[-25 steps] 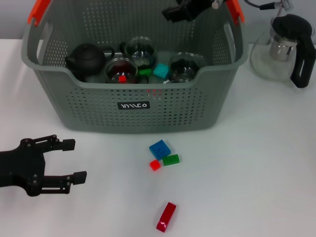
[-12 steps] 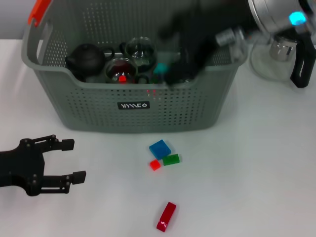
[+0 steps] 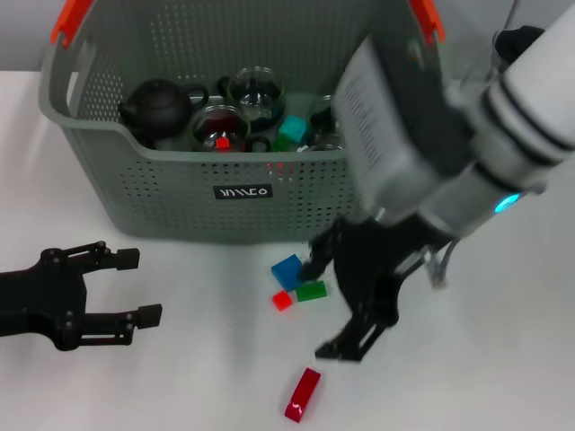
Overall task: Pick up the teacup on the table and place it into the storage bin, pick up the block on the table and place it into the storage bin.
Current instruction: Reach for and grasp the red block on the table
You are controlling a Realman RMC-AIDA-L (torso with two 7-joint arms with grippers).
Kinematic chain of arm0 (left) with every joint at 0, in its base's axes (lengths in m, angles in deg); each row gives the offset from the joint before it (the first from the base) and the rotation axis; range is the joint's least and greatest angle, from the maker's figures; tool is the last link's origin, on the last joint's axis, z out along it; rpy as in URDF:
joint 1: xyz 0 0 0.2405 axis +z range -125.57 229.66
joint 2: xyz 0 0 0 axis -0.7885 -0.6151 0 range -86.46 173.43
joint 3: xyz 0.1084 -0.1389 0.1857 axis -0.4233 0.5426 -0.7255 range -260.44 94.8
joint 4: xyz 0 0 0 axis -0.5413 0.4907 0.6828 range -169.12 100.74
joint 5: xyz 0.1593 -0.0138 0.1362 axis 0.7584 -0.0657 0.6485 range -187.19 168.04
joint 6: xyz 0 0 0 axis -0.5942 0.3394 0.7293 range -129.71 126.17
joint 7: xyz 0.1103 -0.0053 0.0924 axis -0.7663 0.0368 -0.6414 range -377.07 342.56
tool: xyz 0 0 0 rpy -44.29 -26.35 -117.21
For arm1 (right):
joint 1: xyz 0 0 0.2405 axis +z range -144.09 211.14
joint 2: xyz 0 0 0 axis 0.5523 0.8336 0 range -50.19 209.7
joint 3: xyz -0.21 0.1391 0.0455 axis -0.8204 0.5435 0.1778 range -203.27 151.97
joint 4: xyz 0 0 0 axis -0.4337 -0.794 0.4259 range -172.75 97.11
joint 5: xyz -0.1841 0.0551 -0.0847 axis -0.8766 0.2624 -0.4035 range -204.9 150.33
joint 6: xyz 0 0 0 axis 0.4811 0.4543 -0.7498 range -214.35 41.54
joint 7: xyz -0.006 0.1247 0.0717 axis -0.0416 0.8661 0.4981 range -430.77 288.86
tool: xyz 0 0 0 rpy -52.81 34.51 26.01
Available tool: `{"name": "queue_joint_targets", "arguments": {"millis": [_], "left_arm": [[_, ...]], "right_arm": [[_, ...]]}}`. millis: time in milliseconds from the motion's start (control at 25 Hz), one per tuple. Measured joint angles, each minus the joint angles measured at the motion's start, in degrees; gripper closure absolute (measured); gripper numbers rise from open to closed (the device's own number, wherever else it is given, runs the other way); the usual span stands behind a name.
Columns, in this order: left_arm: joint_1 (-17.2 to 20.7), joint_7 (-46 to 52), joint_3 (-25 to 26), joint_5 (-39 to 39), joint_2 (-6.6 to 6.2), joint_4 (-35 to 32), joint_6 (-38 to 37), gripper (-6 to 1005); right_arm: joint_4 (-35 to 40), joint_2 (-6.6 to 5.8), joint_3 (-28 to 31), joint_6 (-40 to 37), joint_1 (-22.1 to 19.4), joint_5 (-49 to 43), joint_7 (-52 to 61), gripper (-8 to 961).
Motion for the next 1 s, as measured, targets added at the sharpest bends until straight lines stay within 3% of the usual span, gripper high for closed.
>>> {"name": "queue_joint_targets", "arguments": {"millis": [280,560,1000], "left_arm": [[-0.2,1.5,0.2,-1.3,0.27,1.2,1.0,114],[-0.1,2.4,0.2,-1.5,0.62,2.5,1.6,114],[-0.3,2.7,2.2,-1.7,0.65,3.0,1.5,114]], "right_arm": [[-3.3,0.49,-15.8,8.2,2.6,-0.5,-1.4,14],[-3.5,0.67,-24.7,13.3,2.8,-0.1,-3.8,13],[-4.5,0.73,-29.5,14.5,3.1,-0.7,-7.7,12]]}}
